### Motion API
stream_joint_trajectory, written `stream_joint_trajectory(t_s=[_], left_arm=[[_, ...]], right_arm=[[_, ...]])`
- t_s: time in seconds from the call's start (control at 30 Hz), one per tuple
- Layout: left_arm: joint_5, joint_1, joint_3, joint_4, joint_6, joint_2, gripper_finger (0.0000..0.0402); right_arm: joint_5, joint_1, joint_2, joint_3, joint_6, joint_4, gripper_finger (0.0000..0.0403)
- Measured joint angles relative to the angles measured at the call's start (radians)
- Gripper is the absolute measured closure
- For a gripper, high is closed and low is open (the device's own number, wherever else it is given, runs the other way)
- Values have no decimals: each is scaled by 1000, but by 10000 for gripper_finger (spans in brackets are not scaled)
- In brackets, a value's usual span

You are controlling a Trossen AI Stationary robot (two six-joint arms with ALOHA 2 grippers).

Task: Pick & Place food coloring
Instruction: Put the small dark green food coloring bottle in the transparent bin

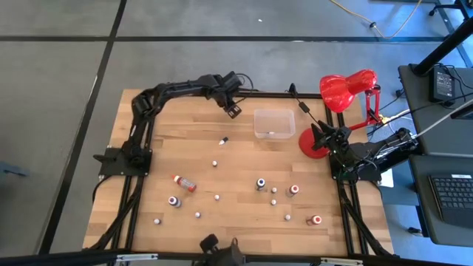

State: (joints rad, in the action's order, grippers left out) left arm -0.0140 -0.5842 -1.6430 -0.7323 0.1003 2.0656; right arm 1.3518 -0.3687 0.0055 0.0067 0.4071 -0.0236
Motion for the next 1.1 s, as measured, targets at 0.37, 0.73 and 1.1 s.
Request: stream_joint_trajectory(t_s=[0.37, 0.73, 1.1], left_arm=[[-68, 224, -147, 89, -71, -34, 332], [-77, 257, -270, 137, -63, 126, 332], [-70, 257, -269, 104, -58, 212, 326]], right_arm=[[15, 0, 0, 0, -22, 0, 176], [16, 0, 0, 0, -18, -1, 176], [11, 0, 0, 0, -20, -1, 176]])
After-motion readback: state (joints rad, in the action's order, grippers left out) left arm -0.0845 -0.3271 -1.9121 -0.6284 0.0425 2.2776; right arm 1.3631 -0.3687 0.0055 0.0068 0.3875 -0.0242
